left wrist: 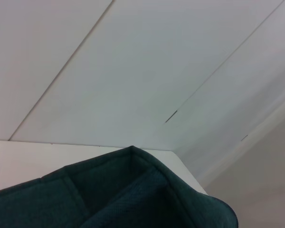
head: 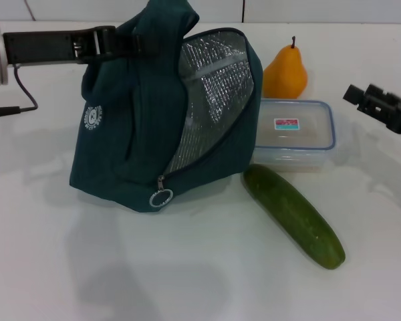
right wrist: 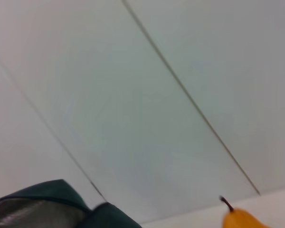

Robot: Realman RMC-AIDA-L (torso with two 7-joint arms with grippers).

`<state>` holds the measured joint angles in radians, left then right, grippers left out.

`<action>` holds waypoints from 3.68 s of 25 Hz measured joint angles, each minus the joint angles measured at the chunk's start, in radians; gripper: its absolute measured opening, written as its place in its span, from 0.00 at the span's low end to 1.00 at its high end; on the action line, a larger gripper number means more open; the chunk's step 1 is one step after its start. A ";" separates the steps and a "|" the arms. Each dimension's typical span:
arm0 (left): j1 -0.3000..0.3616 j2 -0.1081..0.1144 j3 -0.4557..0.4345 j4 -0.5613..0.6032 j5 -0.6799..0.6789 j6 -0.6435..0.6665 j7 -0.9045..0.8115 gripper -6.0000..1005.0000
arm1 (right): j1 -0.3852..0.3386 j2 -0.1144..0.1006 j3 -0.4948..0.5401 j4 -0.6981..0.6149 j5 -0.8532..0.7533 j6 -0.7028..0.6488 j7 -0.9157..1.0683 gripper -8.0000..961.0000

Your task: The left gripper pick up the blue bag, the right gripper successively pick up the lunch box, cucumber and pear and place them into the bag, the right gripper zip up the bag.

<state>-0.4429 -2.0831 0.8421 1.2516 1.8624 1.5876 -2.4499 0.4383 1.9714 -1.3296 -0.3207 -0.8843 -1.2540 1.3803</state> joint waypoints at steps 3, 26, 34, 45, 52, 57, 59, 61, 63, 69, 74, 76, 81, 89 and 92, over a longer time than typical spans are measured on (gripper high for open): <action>-0.001 0.000 0.000 0.000 0.000 0.000 -0.001 0.05 | 0.008 0.001 0.001 0.028 0.004 0.008 0.033 0.88; 0.000 0.000 0.000 -0.010 -0.002 0.000 0.005 0.05 | 0.037 0.035 -0.008 0.100 -0.014 0.104 0.181 0.88; -0.002 0.000 0.000 -0.013 -0.007 0.000 0.005 0.05 | 0.070 0.041 -0.015 0.134 -0.016 0.105 0.195 0.88; -0.001 0.000 0.000 -0.014 -0.003 -0.012 0.006 0.05 | 0.092 0.044 -0.043 0.136 -0.016 0.094 0.213 0.87; 0.003 0.000 0.000 -0.014 -0.005 -0.012 0.006 0.05 | 0.084 0.045 -0.047 0.137 -0.013 0.057 0.242 0.82; 0.002 0.000 0.000 -0.014 -0.004 -0.012 0.006 0.05 | 0.076 0.044 -0.043 0.136 -0.010 0.044 0.256 0.67; 0.000 0.000 0.000 -0.014 -0.003 -0.012 0.006 0.05 | 0.075 0.043 -0.042 0.132 -0.009 0.041 0.256 0.64; -0.001 0.000 0.000 -0.015 -0.002 -0.012 0.006 0.05 | 0.074 0.044 -0.041 0.129 -0.008 0.041 0.256 0.61; -0.002 0.000 0.000 -0.015 -0.002 -0.012 0.006 0.05 | 0.074 0.045 -0.040 0.129 -0.008 0.041 0.256 0.58; -0.002 0.000 0.000 -0.017 -0.001 -0.012 0.006 0.05 | 0.080 0.044 -0.038 0.128 -0.004 0.016 0.264 0.50; -0.002 0.001 0.000 -0.025 -0.004 -0.012 0.010 0.05 | 0.084 0.044 -0.037 0.126 -0.002 0.004 0.289 0.43; -0.002 0.001 0.000 -0.025 -0.004 -0.012 0.014 0.05 | 0.085 0.044 -0.037 0.126 0.005 -0.005 0.296 0.40; -0.002 0.002 0.000 -0.025 -0.004 -0.012 0.018 0.05 | 0.091 0.044 -0.036 0.126 0.017 -0.017 0.309 0.35; -0.003 0.003 0.000 -0.025 -0.005 -0.012 0.019 0.05 | 0.093 0.049 -0.036 0.126 0.020 -0.022 0.325 0.32; -0.003 0.003 0.000 -0.024 -0.004 -0.012 0.019 0.05 | 0.095 0.050 -0.039 0.126 0.021 -0.022 0.333 0.31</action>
<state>-0.4458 -2.0801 0.8421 1.2272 1.8581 1.5753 -2.4313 0.5332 2.0212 -1.3687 -0.1948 -0.8636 -1.2764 1.7129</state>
